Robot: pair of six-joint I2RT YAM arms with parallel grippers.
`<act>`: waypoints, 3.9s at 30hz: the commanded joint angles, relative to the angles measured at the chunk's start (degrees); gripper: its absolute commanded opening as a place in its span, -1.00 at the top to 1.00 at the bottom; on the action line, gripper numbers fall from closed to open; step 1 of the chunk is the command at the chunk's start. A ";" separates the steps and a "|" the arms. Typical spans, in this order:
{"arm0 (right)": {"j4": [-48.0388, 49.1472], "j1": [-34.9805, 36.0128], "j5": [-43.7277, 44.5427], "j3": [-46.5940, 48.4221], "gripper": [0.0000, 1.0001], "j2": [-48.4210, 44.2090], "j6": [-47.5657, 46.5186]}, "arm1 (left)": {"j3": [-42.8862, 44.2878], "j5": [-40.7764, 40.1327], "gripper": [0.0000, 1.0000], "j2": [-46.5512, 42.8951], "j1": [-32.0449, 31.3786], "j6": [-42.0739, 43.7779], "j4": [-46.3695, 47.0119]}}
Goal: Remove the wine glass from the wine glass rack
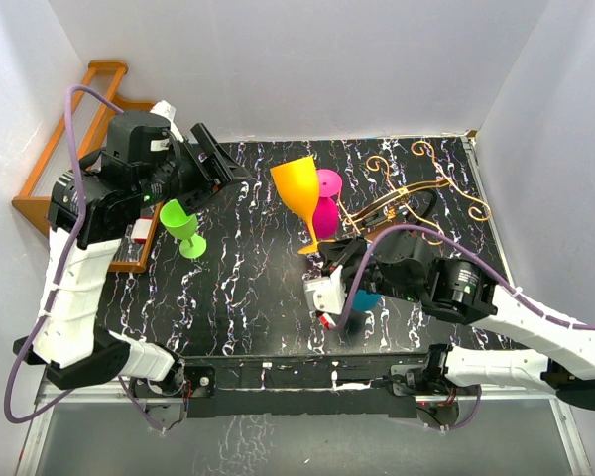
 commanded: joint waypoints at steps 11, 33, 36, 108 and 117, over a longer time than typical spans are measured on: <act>9.07 8.98 8.62 -11.35 0.84 -6.04 -6.01 | -4.45 7.44 -0.41 -0.41 -0.23 -4.75 3.36; 15.65 14.33 14.92 -17.65 0.84 -10.43 -10.53 | -9.33 13.88 -0.41 1.11 -0.28 -9.90 8.42; 16.63 14.88 15.70 -18.29 0.84 -10.81 -11.12 | -9.98 14.61 -0.41 1.20 -0.25 -10.31 8.72; 7.80 16.53 44.92 26.24 0.01 17.66 44.69 | 3.93 -17.39 1.00 35.09 31.86 19.88 13.61; -9.34 15.52 42.28 44.98 -0.09 28.28 62.18 | -15.13 -26.79 0.94 28.23 31.88 23.30 22.39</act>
